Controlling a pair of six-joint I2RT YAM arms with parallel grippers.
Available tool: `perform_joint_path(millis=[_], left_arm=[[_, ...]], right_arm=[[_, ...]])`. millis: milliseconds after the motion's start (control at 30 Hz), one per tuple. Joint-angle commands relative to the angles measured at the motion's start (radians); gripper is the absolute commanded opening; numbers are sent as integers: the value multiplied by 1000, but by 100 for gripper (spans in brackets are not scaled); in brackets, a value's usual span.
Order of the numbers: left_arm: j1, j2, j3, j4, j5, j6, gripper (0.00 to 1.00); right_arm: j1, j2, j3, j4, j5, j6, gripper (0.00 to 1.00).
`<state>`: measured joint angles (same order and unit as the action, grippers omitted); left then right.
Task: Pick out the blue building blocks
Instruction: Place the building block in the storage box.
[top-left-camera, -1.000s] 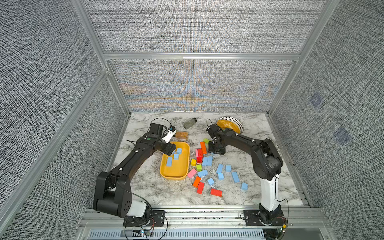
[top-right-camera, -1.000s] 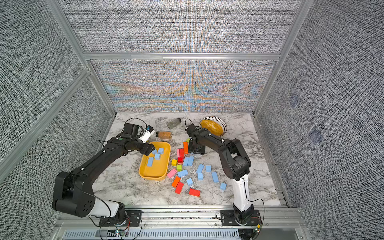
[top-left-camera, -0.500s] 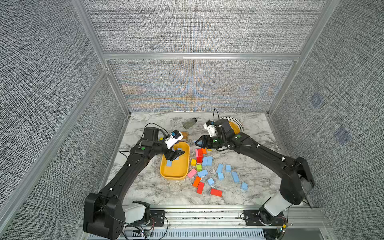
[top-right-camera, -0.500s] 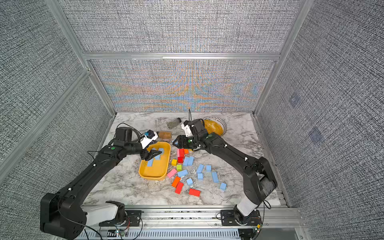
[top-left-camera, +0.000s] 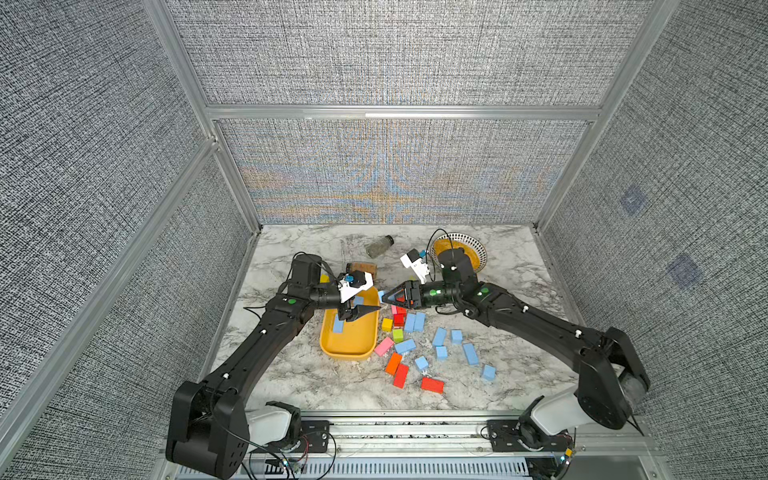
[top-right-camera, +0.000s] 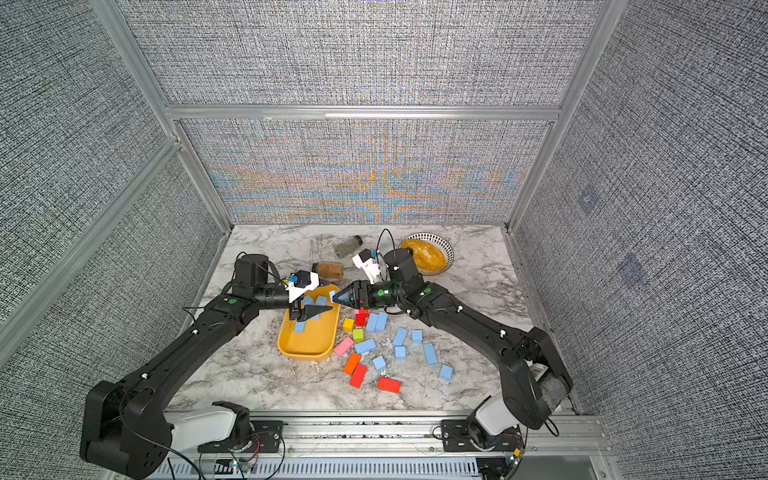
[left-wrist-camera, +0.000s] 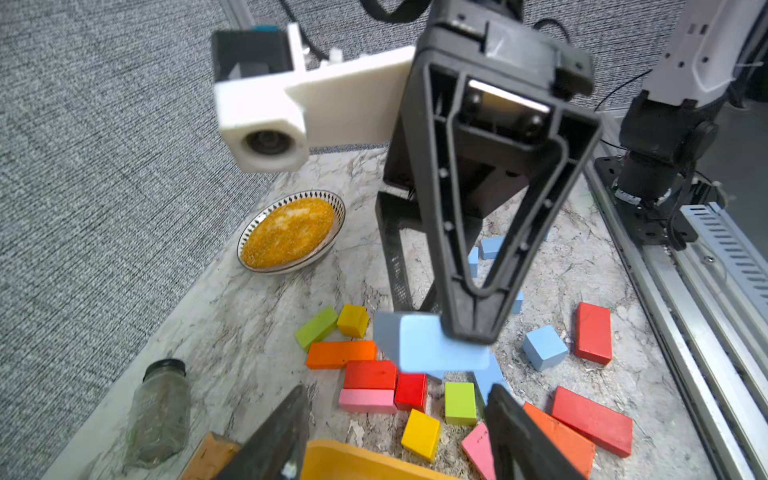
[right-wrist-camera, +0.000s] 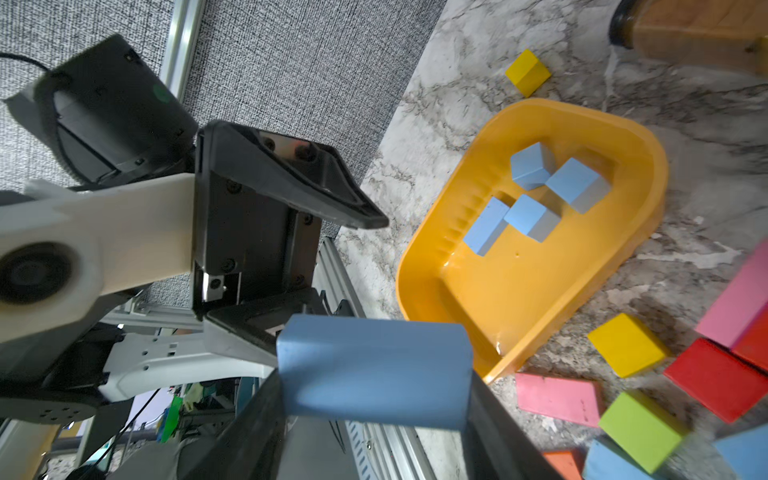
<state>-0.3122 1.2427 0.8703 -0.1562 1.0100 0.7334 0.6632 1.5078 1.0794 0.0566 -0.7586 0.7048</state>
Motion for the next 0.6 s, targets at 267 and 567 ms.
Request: perform_joint_path(millis=[267,567], left_arm=[[-21,6,49,-58,104,115,46],[-21,20,135,-177,73,69,13]], right_arm=[[6,21,-1,124,-78,43,35],[-3,-18,-11,91,18,28,66]])
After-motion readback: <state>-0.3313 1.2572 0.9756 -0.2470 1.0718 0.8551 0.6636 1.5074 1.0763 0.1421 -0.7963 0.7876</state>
